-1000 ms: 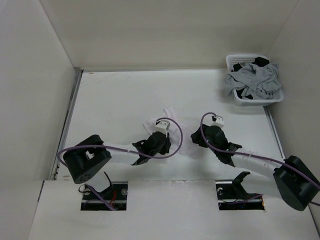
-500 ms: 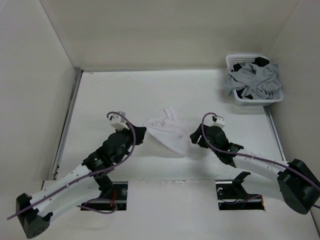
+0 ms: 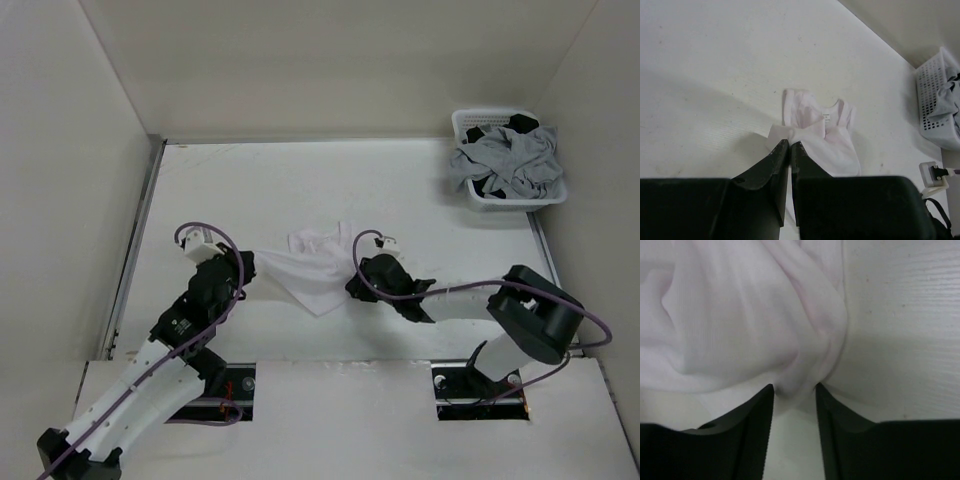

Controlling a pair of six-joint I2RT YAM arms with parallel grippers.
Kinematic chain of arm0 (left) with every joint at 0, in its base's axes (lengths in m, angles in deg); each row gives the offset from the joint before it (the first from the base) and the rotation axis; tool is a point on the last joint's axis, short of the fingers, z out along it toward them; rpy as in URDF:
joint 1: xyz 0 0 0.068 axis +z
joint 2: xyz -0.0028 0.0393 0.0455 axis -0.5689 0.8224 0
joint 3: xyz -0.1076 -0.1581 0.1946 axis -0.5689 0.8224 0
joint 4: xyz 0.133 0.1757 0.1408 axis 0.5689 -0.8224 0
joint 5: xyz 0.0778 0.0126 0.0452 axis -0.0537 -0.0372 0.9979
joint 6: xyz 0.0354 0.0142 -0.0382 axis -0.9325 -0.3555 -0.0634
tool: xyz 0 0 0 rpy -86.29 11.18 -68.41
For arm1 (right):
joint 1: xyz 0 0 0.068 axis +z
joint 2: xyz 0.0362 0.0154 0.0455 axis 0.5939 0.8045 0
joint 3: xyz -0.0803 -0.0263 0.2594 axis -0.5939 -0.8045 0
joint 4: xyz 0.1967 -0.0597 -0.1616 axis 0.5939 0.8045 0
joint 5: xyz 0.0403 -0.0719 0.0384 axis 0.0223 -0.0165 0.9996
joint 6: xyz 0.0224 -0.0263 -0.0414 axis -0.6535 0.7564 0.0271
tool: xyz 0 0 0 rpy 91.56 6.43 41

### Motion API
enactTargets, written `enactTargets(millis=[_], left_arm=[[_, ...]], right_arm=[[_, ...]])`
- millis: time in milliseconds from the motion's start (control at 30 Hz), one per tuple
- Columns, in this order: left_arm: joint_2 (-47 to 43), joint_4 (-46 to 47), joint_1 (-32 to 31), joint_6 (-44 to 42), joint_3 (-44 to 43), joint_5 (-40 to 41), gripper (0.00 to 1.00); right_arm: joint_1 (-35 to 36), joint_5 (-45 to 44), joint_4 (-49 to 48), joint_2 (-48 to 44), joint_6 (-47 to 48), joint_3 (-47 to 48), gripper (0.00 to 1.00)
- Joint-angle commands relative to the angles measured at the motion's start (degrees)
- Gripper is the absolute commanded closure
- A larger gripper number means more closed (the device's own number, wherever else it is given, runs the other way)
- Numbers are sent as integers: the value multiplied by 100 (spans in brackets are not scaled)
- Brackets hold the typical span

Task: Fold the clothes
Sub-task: Flatten the tank top out

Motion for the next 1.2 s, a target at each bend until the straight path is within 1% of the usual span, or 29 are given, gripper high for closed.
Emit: enactTargets(millis=[0,33,67,100,133,167,200,233,267,333,400,467,500,567,600,633,700,767,900,933,967,1067,1133,1167], left_arm=[[76,406,91,-19,-11,-338,97],[120,511,91,-72,-55,-383,98],[172,582,91,-151,-142,-392,98],[216,618,91,-247,-274,-375,98],[260,644,99,-379,-423,-331,99],[287,679,126,-536,-581,-270,99],[305,714,178,-721,-748,-208,99],[313,723,222,-836,-863,-173,99],[322,749,301,-915,-986,-164,99],[322,811,476,-960,-1074,-225,99],[366,890,609,-899,-979,-312,99],[497,960,688,-794,-794,-365,99],[568,969,723,-715,-724,-409,99],[665,978,759,-583,-609,-506,99],[691,970,785,-547,-574,-532,99],[691,961,811,-538,-539,-550,99],[691,908,855,-521,-495,-559,99],[665,847,899,-512,-468,-585,99],[674,802,996,-503,-381,-594,99],[691,811,1031,-503,-354,-594,98],[726,846,1066,-503,-328,-612,98],[876,987,1101,-433,-266,-699,98],[929,1092,1101,-389,-214,-761,98],[929,1101,1101,-371,-205,-787,98]], right_arm=[[19,-86,-1105,379,-243,151,71],[19,-217,-1273,415,-225,151,83],[19,-392,-1336,328,-199,151,90],[19,-568,-1319,101,-164,108,94],[27,-700,-1241,-206,-42,64,95],[62,-728,-1075,-513,64,46,95],[141,-615,-464,-1151,187,89,95],[185,-553,30,-1575,258,177,94],[273,-465,800,-2110,337,343,93],[448,-307,2338,-2886,469,782,90],[502,-166,3528,-3292,452,1099,88],[502,53,3883,-3416,487,1144,81],[424,150,3797,-3373,539,1092,73],[30,238,3220,-3216,671,882,48],[-173,326,2859,-3101,689,750,43],[-366,457,2508,-2944,689,627,40],[-622,756,2076,-2601,672,460,39],[-615,889,1960,-2310,636,406,43],[183,758,2169,-2326,628,319,51],[403,757,2240,-2362,558,301,52],[579,775,2267,-2336,444,266,50],[730,705,1795,-1714,171,90,42],[591,705,1233,-1126,135,98,44],[477,696,995,-853,127,142,49]])
